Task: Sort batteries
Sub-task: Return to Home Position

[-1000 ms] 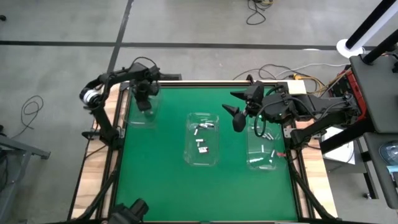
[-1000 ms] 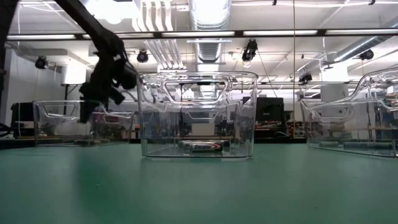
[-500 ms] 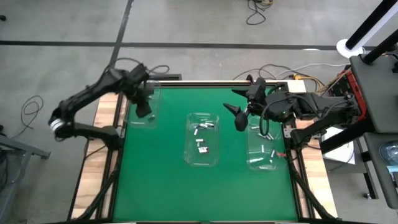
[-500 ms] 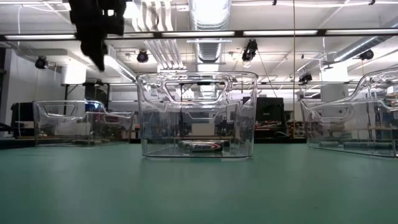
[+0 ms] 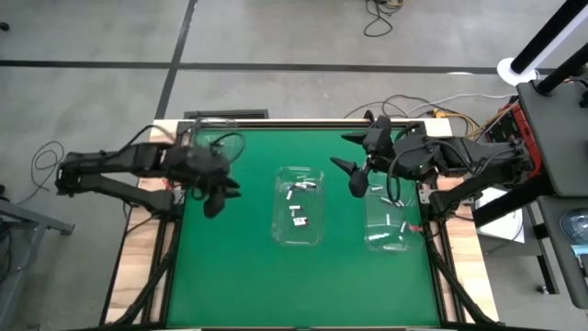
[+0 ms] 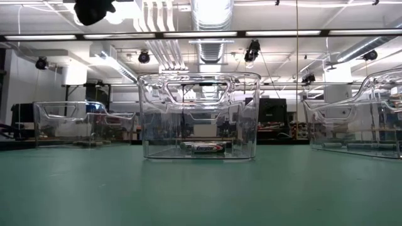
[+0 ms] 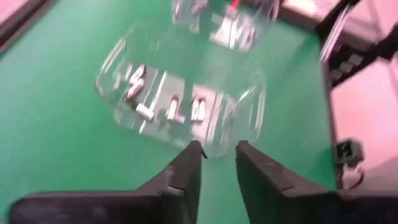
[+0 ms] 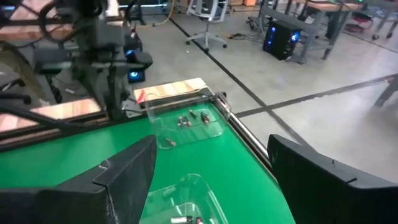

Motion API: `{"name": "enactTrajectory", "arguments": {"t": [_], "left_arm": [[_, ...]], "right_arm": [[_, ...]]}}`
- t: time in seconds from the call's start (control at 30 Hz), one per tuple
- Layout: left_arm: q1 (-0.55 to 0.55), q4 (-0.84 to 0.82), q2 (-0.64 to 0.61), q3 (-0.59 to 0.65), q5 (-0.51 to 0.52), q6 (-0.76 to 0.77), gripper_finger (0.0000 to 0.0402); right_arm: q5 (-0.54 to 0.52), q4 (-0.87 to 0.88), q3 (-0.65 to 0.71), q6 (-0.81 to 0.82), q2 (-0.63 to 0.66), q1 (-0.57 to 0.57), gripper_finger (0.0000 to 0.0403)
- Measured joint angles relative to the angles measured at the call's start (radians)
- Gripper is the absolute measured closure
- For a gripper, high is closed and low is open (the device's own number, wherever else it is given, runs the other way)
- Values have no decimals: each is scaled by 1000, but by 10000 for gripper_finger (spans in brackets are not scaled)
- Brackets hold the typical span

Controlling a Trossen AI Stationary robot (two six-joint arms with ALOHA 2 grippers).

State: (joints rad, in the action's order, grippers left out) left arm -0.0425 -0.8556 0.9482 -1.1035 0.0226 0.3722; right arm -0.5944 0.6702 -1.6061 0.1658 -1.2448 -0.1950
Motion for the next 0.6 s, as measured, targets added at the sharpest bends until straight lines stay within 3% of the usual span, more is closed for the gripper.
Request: {"name": "enactTrajectory", "arguments": {"t": [0.2,0.3,0.5,0.6], "left_arm": [[-85,219,-170,137,57,71,395],[-95,308,-250,199,56,95,390],[-94,310,-348,235,71,218,389],[-94,307,-371,241,65,170,389]], "right_arm": [[1,-72,5,-117,-7,-50,152],[1,-82,5,-108,-7,-82,214],[2,-27,6,-39,-7,-122,361],[1,40,7,-50,-7,-121,385]]}}
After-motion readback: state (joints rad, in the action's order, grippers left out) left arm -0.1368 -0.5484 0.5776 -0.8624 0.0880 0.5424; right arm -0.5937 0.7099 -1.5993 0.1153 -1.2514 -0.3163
